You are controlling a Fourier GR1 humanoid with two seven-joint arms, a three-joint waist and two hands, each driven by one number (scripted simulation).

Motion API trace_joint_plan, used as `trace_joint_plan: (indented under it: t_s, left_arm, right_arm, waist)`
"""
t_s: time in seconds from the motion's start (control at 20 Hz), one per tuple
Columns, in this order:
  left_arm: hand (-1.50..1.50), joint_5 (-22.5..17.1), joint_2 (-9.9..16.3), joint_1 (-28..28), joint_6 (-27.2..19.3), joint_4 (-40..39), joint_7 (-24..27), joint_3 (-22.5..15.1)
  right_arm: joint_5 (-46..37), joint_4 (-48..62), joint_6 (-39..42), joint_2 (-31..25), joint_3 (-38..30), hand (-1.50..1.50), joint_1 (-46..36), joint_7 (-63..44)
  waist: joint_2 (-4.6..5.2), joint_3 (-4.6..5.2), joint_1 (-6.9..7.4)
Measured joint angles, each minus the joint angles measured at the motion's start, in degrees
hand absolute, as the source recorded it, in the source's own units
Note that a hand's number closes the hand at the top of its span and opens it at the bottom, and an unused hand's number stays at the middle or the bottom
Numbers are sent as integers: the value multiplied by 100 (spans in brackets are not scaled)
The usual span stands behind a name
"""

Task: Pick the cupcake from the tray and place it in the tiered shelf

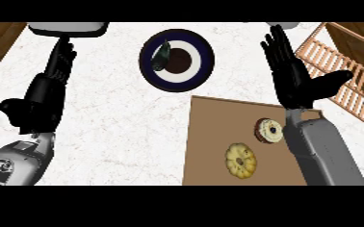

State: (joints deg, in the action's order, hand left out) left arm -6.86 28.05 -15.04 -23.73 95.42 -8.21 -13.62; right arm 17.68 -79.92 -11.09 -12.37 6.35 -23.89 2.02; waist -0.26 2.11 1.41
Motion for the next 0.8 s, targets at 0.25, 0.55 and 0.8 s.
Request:
trace_joint_plan:
  t_s: [0.25,0.55,0.8]
  left_arm:
    - [0,-460,-93,80,306,-190,14,267]
    - [0,-1047,-292,120,774,-579,-80,376]
    - [0,-1249,-333,223,1086,-811,30,509]
  right_arm:
    - [147,172,1186,-789,-163,150,-354,238]
    - [513,1158,2256,-1453,-568,-150,-476,280]
    - [1272,1666,3870,-1749,-848,-150,-512,543]
  waist:
    - [47,-151,-51]
    - [112,-198,-66]
    - [77,-213,-82]
